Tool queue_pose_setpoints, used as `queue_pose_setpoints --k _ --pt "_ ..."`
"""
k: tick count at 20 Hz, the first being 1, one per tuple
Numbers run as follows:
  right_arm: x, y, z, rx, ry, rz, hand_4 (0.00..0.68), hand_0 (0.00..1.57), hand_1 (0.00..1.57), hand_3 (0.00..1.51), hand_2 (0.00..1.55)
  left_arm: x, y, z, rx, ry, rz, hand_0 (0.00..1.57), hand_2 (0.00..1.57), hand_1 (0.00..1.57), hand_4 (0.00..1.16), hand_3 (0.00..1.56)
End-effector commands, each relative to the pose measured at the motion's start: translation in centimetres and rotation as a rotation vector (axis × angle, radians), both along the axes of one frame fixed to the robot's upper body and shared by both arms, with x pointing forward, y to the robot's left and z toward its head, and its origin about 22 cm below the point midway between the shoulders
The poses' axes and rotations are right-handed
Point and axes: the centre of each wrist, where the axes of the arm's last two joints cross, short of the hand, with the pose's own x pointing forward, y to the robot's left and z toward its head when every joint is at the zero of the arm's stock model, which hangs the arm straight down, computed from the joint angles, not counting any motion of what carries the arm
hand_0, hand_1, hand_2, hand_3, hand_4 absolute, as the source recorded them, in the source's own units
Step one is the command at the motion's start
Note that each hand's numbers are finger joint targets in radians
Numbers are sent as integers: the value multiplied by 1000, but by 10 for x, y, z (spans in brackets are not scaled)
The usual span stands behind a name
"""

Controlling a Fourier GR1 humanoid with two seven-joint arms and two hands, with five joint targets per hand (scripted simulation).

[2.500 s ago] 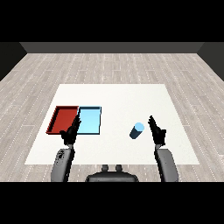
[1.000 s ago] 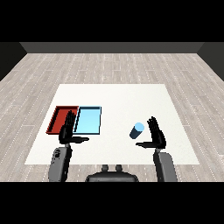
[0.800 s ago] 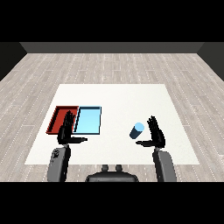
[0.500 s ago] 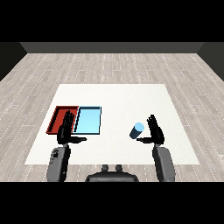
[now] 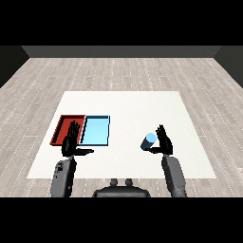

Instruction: Pick the blue can and put it in the blue box

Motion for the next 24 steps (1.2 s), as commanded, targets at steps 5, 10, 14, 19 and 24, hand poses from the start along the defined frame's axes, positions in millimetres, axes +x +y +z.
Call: queue_pose_setpoints --k 5,10,14,19,24 --pt "20 30 -10 48 61 -11 0 0 0 0 0 8 8 -6 -4 5 10 0 0 0 0 0" --pt "24 50 -24 55 64 -9 0 0 0 0 0 2 -15 18 8 -5 3 0 0 0 0 0" --pt "37 40 -33 47 42 12 0 0 0 0 0 -2 2 22 -9 8 -13 0 0 0 0 0" --pt "37 36 -14 -55 59 -138 599 1515 1515 1456 1503 -2 22 14 13 11 -1 0 0 0 0 0" --pt "34 58 -13 -80 52 -128 596 1544 1544 1455 1495 -2 -25 11 -23 15 -6 0 0 0 0 0"
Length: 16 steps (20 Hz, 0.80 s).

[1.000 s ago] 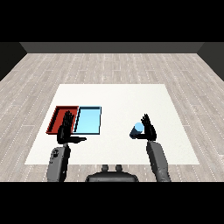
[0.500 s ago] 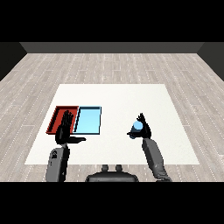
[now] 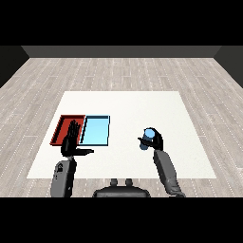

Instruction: Pick the blue can and put it in the blue box

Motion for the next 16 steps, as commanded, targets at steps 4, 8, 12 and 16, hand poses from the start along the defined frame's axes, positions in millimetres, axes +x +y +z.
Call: queue_pose_setpoints --k 4,8,12,16 --pt "9 9 30 -80 13 26 605 1505 1505 1443 1474 -2 -24 -6 24 -7 8 0 0 0 0 0" --pt "8 37 50 -68 -33 77 619 1481 1481 1438 1472 1 -5 -6 33 -7 -10 0 0 0 0 0" --pt "13 43 96 -101 -158 125 635 1496 1496 1449 1487 -10 -23 6 71 -4 -21 0 0 0 0 0" --pt "12 63 102 -102 -222 157 629 1409 1409 1437 1451 8 -24 5 -3 9 -104 0 0 0 0 0"
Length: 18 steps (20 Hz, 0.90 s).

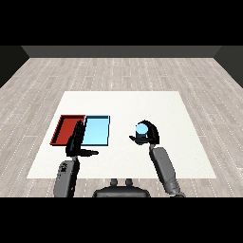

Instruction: Pick the blue can and put it in the blue box

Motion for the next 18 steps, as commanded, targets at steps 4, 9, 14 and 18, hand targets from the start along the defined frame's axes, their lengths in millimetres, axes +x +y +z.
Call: queue_pose_setpoints --k 4,9,14,18 --pt "6 20 31 -7 -89 57 635 1465 1465 1429 1453 5 -13 -4 -64 66 -65 0 0 0 0 0" --pt "24 8 51 -17 -81 54 635 1465 1465 1429 1453 9 -19 -1 -72 97 -96 0 0 0 0 0" --pt "35 27 48 -1 -88 73 631 1493 1493 1443 1468 27 -58 16 -116 126 -167 0 0 0 0 0" --pt "19 39 36 5 -108 93 626 1462 1462 1439 1466 18 -84 5 -111 174 -202 0 0 0 0 0"
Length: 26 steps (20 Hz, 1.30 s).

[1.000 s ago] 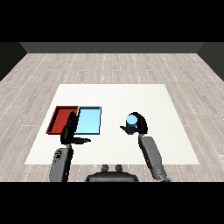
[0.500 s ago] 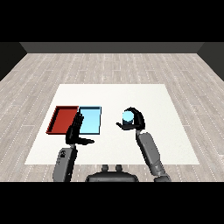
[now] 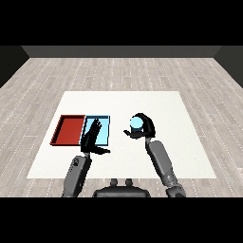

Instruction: Pick the blue can and put it in the blue box

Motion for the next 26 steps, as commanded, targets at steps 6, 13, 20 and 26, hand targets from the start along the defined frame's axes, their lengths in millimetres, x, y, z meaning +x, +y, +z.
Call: queue_pose_setpoints --k 6,13,20,26 --pt "-4 19 7 -12 -24 26 619 1456 1456 1431 1468 8 -56 -6 60 56 -33 0 0 0 0 0" --pt "-6 33 8 -39 -17 70 614 1436 1436 1427 1454 21 -49 -12 106 41 -38 0 0 0 0 0" --pt "-5 51 37 -26 -32 100 619 1437 1437 1427 1463 18 -64 -26 94 92 -56 0 0 0 0 0" --pt "2 52 14 -36 -41 137 612 1440 1440 1421 1464 22 -75 -52 89 96 -56 0 0 0 0 0"
